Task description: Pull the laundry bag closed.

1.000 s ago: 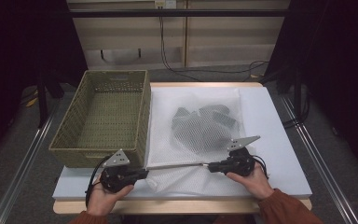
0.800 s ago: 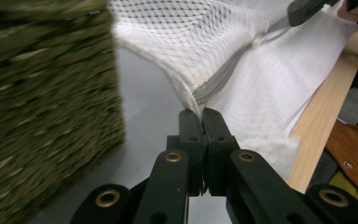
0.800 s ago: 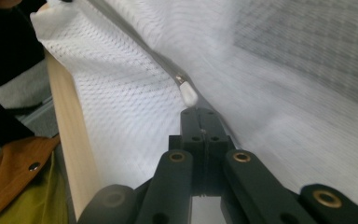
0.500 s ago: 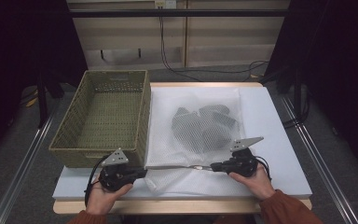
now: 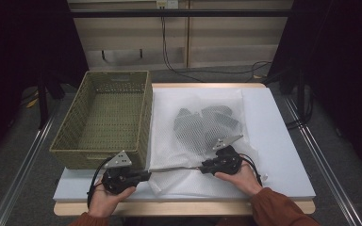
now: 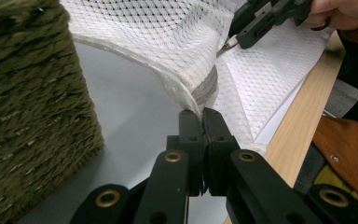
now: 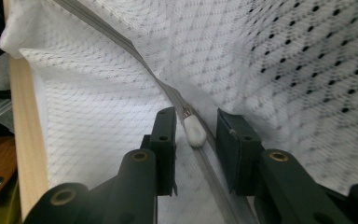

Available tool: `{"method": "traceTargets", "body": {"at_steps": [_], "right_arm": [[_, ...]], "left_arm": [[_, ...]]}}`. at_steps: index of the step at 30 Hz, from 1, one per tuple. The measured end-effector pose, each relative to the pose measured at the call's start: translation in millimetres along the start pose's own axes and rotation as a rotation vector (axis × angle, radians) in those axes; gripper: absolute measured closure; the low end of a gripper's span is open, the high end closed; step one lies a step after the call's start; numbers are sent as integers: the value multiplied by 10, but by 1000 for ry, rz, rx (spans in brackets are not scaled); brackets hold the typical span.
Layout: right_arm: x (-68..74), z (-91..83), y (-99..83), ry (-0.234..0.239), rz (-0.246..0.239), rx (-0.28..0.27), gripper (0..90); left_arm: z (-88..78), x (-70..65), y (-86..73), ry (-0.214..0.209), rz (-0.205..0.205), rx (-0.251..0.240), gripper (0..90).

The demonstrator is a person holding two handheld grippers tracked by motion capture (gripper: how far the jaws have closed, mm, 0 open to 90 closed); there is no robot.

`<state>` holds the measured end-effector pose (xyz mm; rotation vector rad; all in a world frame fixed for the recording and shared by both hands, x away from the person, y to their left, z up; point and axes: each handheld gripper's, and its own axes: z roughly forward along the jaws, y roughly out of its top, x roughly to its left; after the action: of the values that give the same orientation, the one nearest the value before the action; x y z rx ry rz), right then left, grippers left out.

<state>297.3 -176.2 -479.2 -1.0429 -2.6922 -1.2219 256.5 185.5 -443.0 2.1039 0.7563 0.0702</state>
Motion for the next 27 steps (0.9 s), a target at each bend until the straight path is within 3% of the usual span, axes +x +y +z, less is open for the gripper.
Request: {"method": "traceTargets", "body": {"at_steps": [6,10,14,20,22,27], "right_arm": [[13,11,3,18,12,5,763],[29,-17,17,67,26,-24,787],[39,32,11,91,28,-12,787],[20,71,20,70,55,-1,796],[13,82,23,52,60,-2,866],[27,45,-5,61,72,-13,874]], "left_arm": [[19,-5,-8,-9,1,3,882],[18,-6,-4,-13,3,4,882],[25,-12,-3,-16,5,5,881],[24,-13,-1,-22,6,1,881],[16,-12,-2,-17,4,2,881],[-15,5,-7,0,-2,-3,882]]}}
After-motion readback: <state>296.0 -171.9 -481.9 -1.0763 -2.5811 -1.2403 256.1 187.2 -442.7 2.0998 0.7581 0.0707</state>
